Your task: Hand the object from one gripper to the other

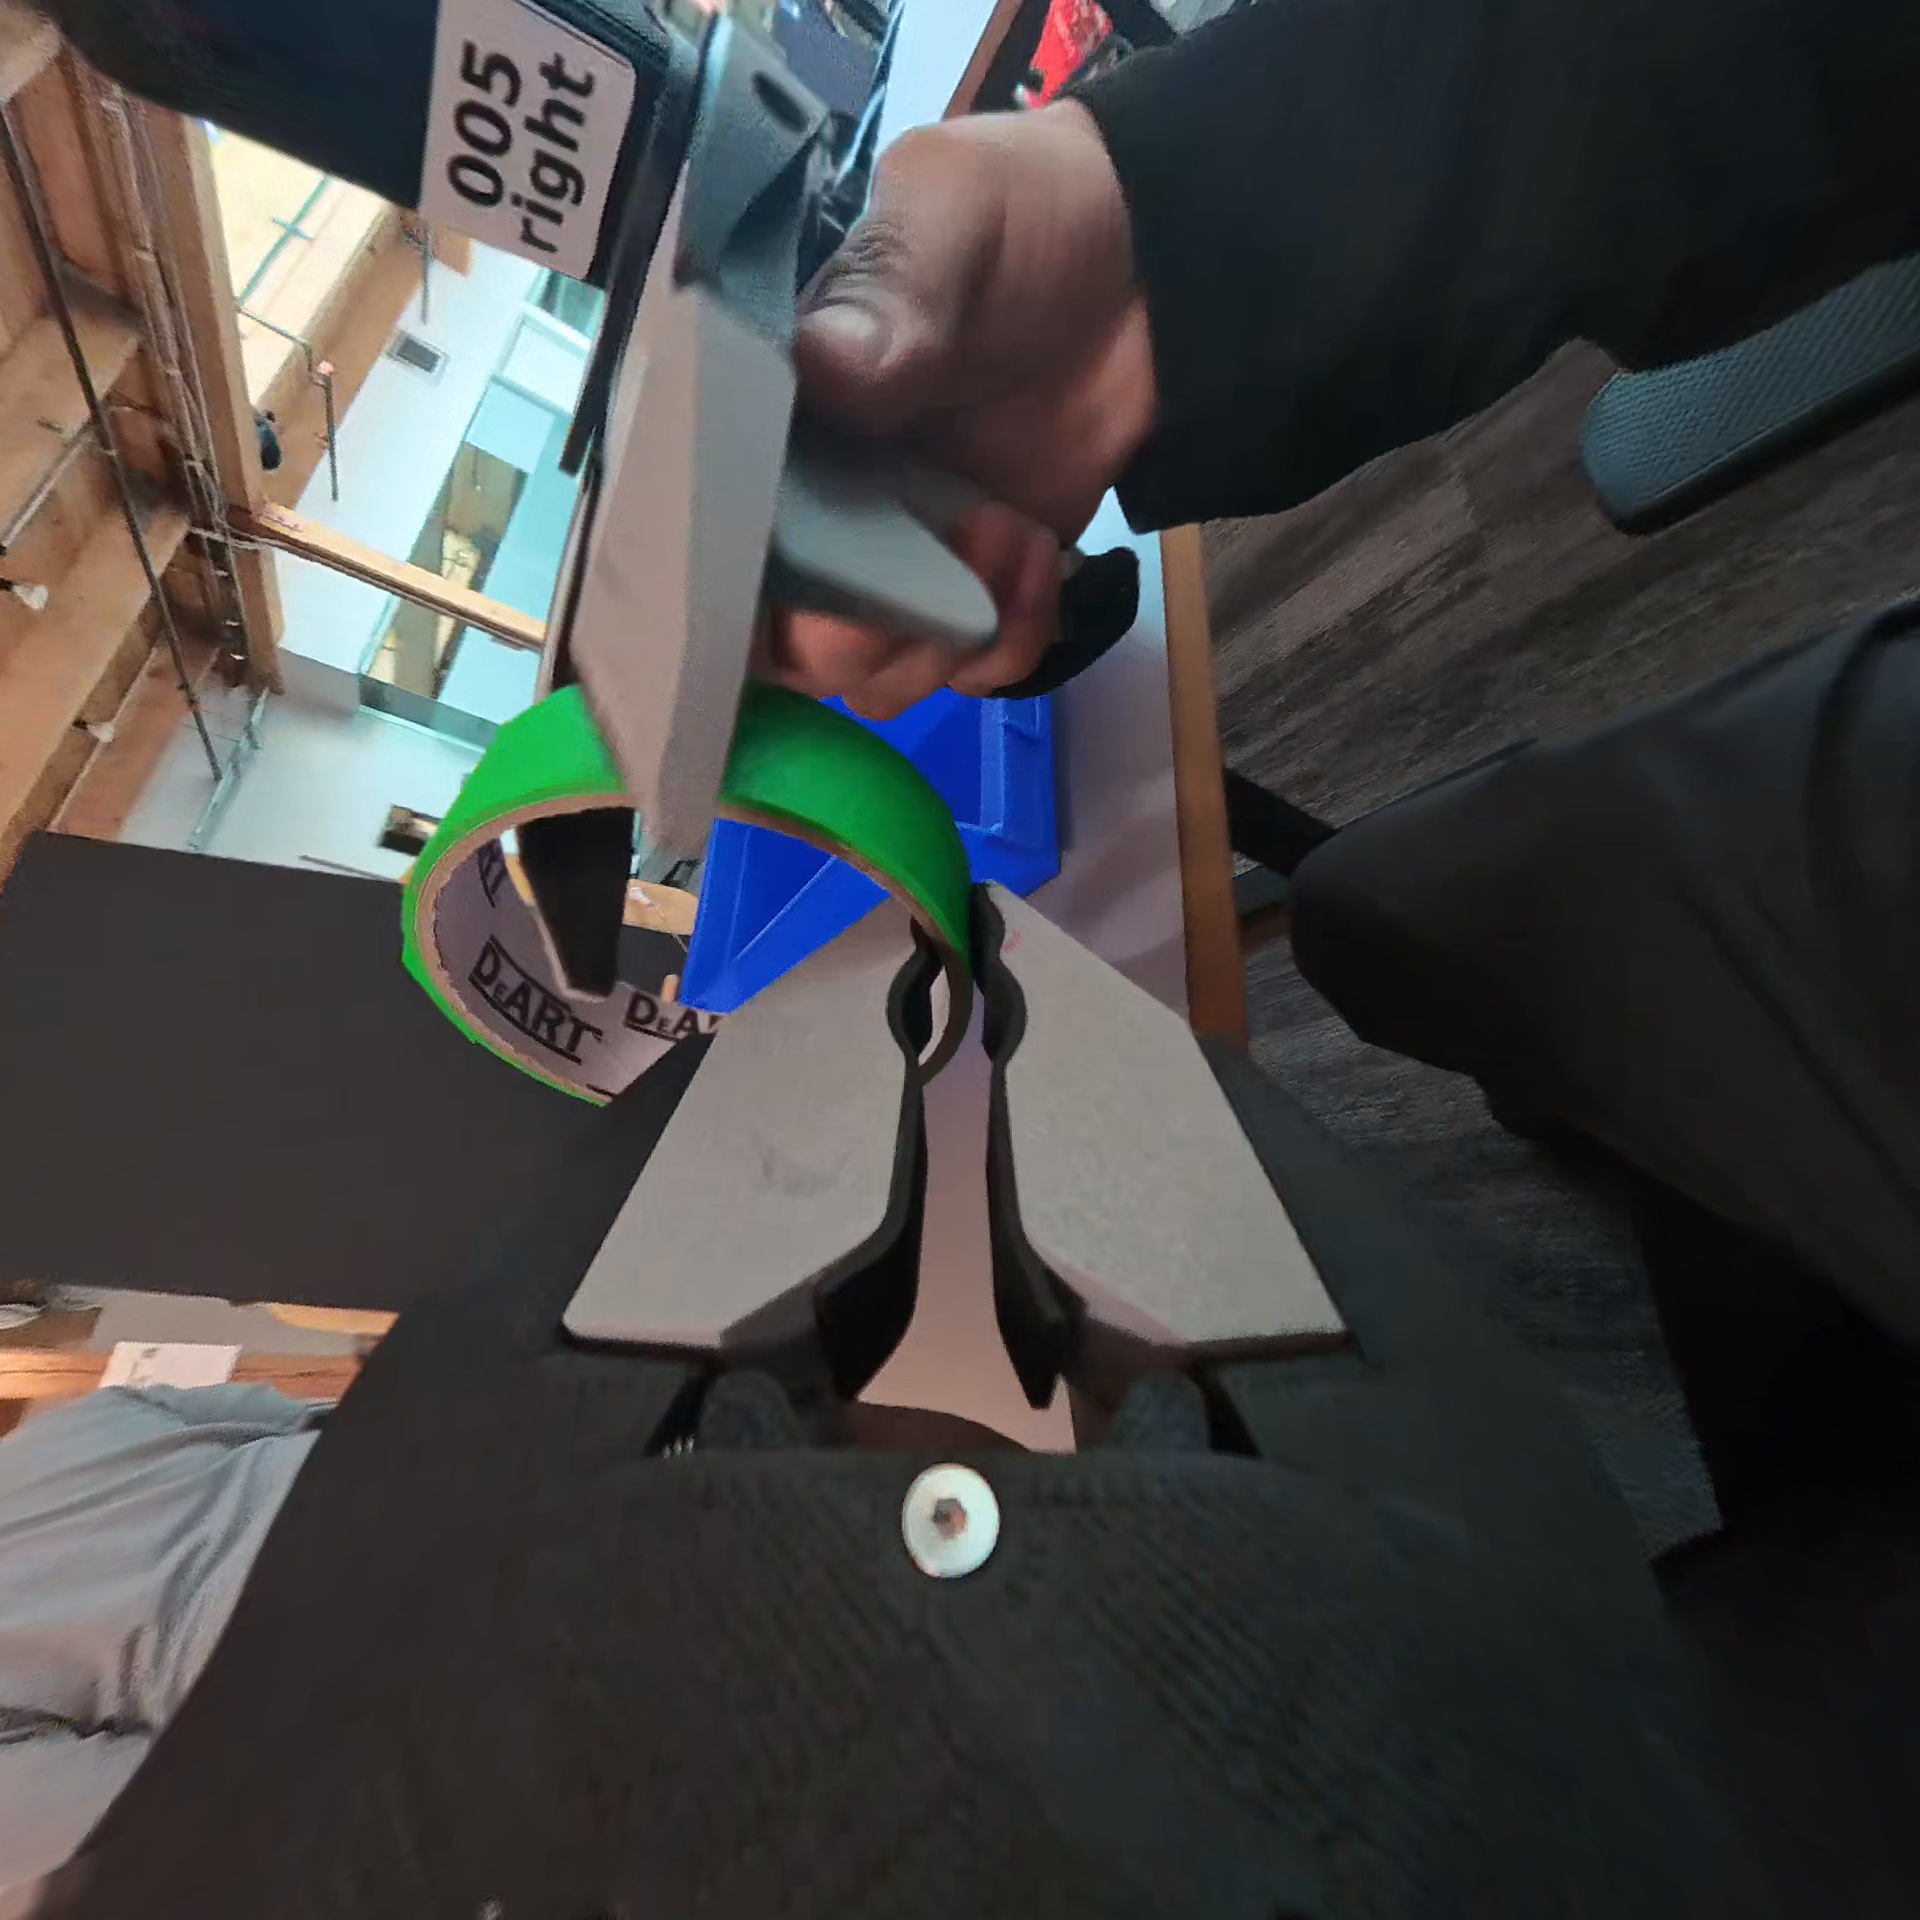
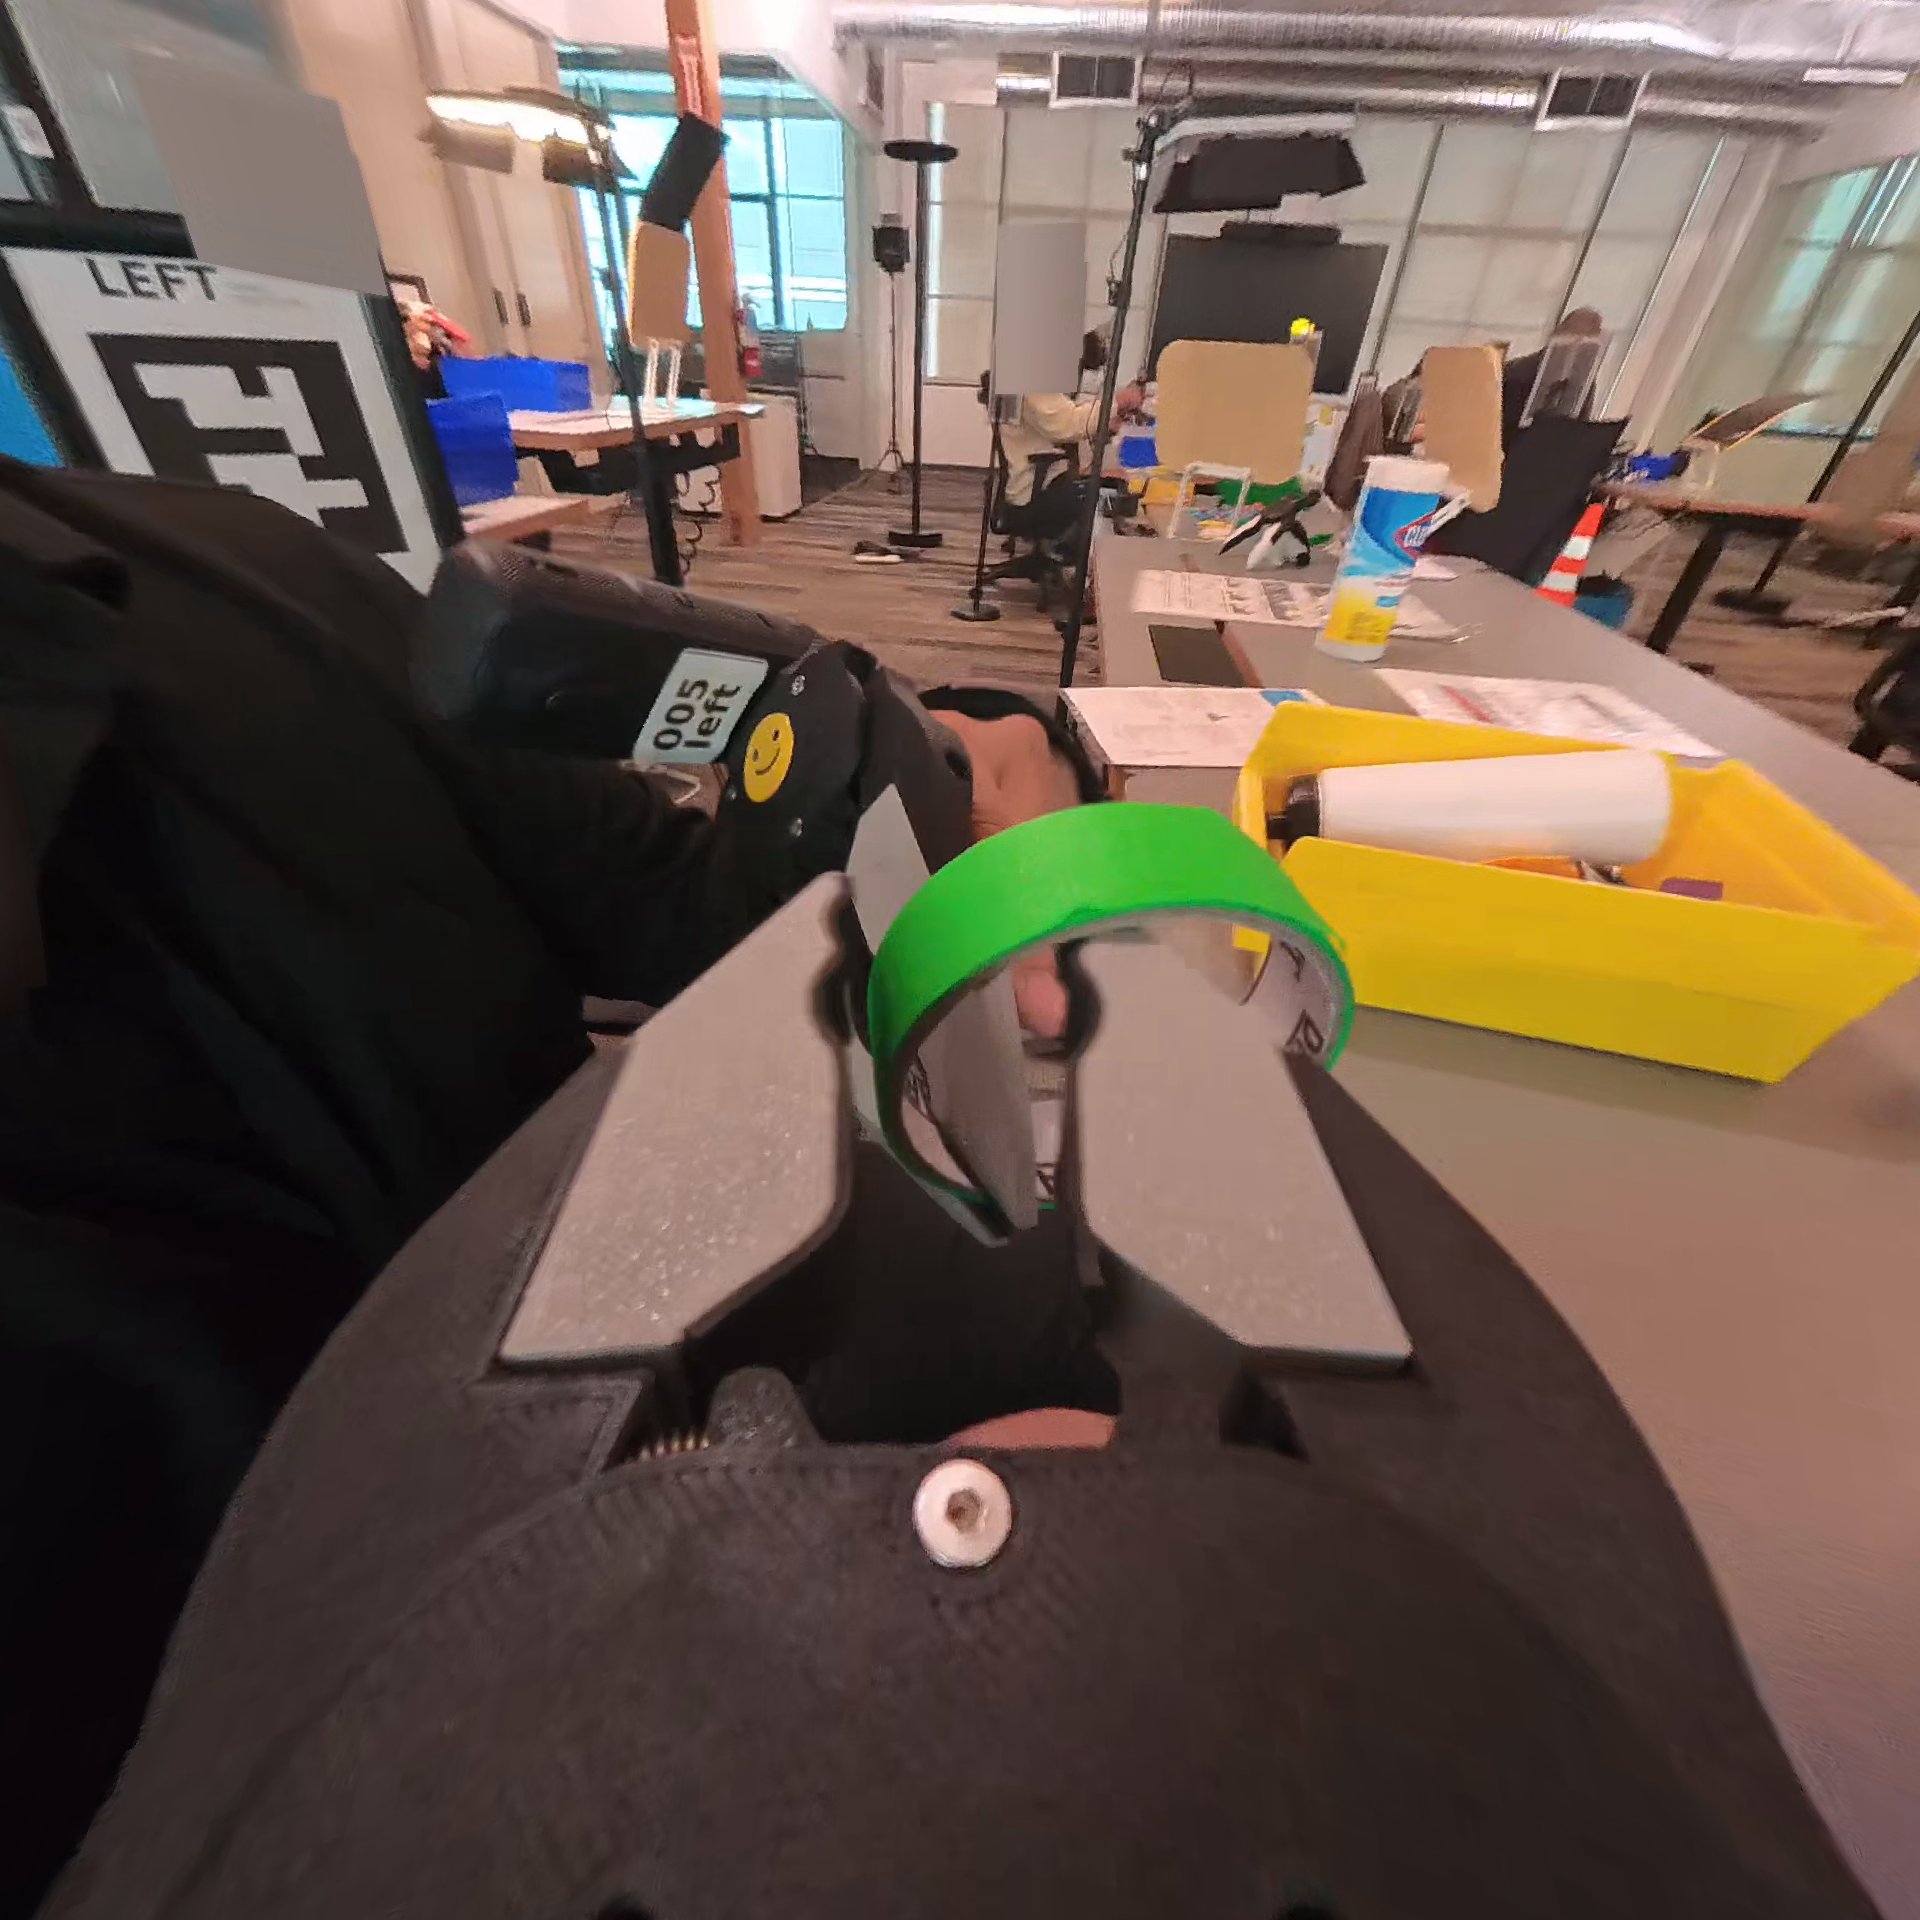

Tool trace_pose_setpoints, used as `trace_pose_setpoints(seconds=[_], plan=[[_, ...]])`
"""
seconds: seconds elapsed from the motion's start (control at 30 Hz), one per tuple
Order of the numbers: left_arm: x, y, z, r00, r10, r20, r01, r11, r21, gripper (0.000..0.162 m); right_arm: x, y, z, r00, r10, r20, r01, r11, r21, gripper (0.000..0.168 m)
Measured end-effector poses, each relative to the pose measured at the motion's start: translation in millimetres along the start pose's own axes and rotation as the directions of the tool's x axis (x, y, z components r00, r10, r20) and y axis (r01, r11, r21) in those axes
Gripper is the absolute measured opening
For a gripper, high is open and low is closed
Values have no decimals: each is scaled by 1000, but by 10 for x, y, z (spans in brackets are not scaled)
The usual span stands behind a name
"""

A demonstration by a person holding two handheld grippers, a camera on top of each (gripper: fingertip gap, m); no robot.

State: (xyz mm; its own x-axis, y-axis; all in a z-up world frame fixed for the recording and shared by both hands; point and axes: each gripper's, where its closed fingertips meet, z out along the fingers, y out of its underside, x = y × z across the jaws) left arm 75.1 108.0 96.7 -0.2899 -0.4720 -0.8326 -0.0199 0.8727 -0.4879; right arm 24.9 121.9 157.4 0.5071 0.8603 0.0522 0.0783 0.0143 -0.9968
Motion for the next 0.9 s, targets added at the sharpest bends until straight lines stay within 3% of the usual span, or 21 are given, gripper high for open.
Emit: trace_pose_setpoints(seconds=[0.03, 0.17, 0.43, 0.53, 0.63, 0.73, 0.9], plan=[[-18, 23, 12, 1000, 17, 19, -17, 1000, -13, 2, 8, 13, 19, 1000, 9, -1, -9, 1000, -10, 24], [-149, 110, 13, 996, 2, 89, 1, 1000, -31, 3, 22, 14, 27, 1000, 21, -7, -21, 1000, -21, 15], [-245, 33, -190, 936, -346, -59, 351, 931, 103, 53, 73, -47, -112, 976, -184, -121, 176, 982, -70, 1], [-282, 30, -277, 889, -440, -124, 454, 881, 130, 60, 57, 50, -142, 929, -337, -155, 304, 931, -203, 0], [-374, 48, -337, 854, -503, -128, 518, 844, 141, 61, 110, 357, -212, 844, -517, -146, 401, 786, -470, 1], [-424, 161, -336, 916, -402, -17, 401, 911, 99, 61, -15, 721, -255, 810, -587, 5, 456, 624, -634, 1], [-60, 153, -301, 999, -23, -34, 23, 1000, -9, 59, -378, 1012, -237, 903, -382, 196, 416, 667, -618, 1]])
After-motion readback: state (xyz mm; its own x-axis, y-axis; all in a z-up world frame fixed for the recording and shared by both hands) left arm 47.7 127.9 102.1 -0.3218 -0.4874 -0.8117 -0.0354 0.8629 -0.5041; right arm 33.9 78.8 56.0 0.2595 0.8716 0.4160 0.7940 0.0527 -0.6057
